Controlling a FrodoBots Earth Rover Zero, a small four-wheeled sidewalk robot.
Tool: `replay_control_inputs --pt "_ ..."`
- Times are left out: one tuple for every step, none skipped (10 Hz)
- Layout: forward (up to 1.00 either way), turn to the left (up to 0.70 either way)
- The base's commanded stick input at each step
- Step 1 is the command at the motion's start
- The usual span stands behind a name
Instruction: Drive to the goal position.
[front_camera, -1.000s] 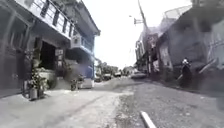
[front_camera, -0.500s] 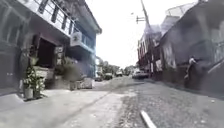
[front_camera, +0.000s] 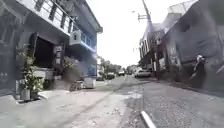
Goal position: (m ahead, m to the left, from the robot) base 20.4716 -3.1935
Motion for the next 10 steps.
replay_control_inputs --pt "0.5 -0.5" --pt "0.5 -0.5" --pt "0.5 -0.45" --pt "0.5 -0.4" --pt "0.5 0.0" --pt "0.5 0.0" --pt "0.5 0.0" --pt "0.5 0.0" --pt "0.5 0.0" --pt "0.5 0.0"
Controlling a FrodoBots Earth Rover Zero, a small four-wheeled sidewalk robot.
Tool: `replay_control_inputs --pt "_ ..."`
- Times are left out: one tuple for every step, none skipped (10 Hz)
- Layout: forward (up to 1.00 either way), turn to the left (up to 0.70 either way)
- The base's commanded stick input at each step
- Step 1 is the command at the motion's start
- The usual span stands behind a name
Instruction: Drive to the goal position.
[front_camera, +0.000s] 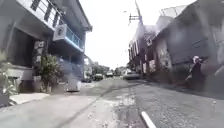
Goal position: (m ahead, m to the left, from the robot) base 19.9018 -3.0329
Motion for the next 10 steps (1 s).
replay_control_inputs --pt "0.5 0.0" --pt "0.5 0.0" --pt "0.5 0.0" --pt "0.5 0.0" --pt "0.5 0.0" --pt "0.5 0.0" --pt "0.5 0.0" --pt "0.5 0.0" --pt "0.5 0.0" --pt "0.5 0.0"
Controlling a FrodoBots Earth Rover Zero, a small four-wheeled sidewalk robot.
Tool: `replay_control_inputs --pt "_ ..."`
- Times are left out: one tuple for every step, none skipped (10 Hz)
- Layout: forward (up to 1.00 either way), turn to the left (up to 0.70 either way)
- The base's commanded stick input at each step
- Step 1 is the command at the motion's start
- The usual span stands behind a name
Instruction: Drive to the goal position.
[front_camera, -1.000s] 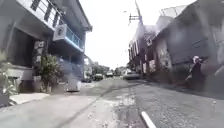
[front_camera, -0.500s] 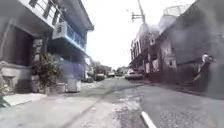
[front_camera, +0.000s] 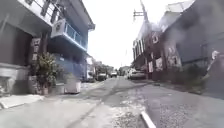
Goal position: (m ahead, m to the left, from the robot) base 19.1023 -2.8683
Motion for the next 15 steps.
replay_control_inputs --pt "0.5 0.0" --pt "0.5 0.0" --pt "0.5 0.0" --pt "0.5 0.0" --pt "0.5 0.0" --pt "0.5 0.0" --pt "0.5 0.0" --pt "0.5 0.0" --pt "0.5 0.0" --pt "0.5 0.0" --pt "0.5 0.0" --pt "0.5 0.0" --pt "0.5 -0.12" --pt "0.5 -0.3" --pt "0.5 -0.42"
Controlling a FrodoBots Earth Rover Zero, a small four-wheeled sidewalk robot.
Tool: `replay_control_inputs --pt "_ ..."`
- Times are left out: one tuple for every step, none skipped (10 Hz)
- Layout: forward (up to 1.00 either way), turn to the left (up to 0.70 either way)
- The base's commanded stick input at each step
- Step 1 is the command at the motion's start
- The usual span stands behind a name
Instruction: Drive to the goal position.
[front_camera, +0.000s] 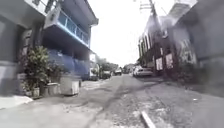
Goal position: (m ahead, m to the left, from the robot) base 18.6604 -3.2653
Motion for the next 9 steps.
replay_control_inputs --pt "0.5 -0.5" --pt "0.5 -0.5" --pt "0.5 -0.5" --pt "0.5 -0.5" --pt "0.5 -0.26" --pt "0.5 -0.23" --pt "0.5 -0.2" --pt "0.5 -0.17" --pt "0.5 -0.14"
